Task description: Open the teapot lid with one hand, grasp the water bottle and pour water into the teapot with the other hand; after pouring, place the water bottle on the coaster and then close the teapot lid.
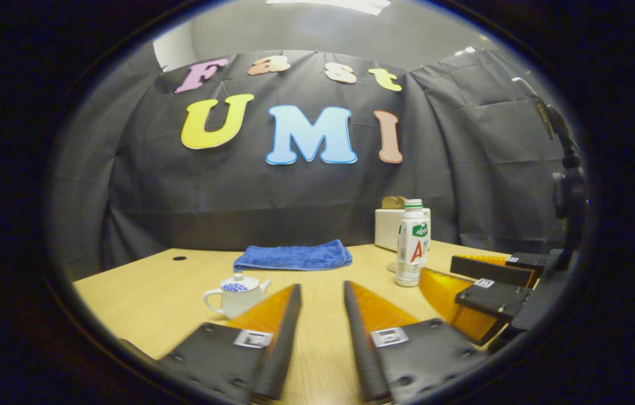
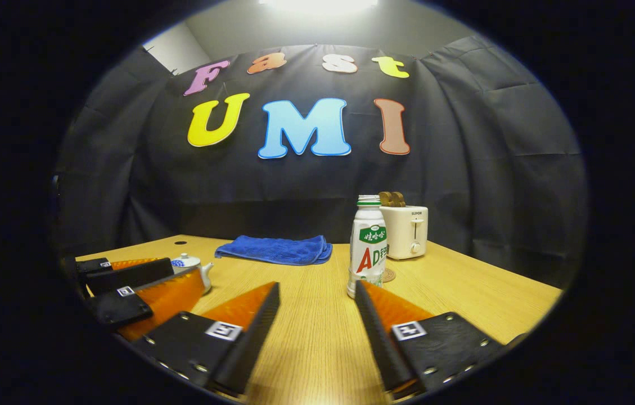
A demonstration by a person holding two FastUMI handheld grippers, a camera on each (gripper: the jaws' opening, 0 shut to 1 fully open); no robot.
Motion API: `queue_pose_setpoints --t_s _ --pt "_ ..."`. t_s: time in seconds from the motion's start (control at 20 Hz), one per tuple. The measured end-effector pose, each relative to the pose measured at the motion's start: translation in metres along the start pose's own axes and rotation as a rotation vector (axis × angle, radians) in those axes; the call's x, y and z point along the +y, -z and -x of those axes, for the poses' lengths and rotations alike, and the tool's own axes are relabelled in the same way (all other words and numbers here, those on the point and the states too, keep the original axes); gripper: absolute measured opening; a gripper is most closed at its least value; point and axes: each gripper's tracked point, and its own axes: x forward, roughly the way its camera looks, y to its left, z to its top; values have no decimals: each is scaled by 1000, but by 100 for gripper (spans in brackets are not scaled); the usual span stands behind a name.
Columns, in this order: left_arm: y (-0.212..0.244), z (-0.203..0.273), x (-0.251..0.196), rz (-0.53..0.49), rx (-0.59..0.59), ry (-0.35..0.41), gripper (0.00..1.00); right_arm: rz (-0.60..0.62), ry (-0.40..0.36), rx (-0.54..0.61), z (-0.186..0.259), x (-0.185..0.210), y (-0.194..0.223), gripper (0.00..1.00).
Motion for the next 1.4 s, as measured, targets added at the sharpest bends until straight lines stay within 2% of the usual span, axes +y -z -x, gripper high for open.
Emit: queue_pose_setpoints --t_s 0.05,0.1,0.25,0.3,0.45,0.65,0.85,1.05,1.4 --pt "-1 1 2 0 2 -9 99 -5 13 1 -2 -4 2 96" --pt "-1 2 0 -2 3 -6 100 -3 33 5 2 -7 2 98" --pt "-1 2 -21 3 5 115 100 -4 88 5 1 -15 0 98" --pt "-2 0 -24 2 -5 121 100 -4 89 2 1 -14 1 98" --pt "0 -2 -7 3 -1 46 100 -2 33 -2 -2 -9 0 98" --pt "-2 0 12 -1 4 -54 100 -2 13 -2 -5 -17 0 97" --pt "-2 -3 20 -3 8 -82 100 0 -14 -3 -5 -12 0 97" --pt "0 -8 29 1 11 -61 100 0 -16 -3 -7 -13 0 97" --pt "0 -25 63 -10 11 -141 100 0 -16 -3 -6 -13 1 97"
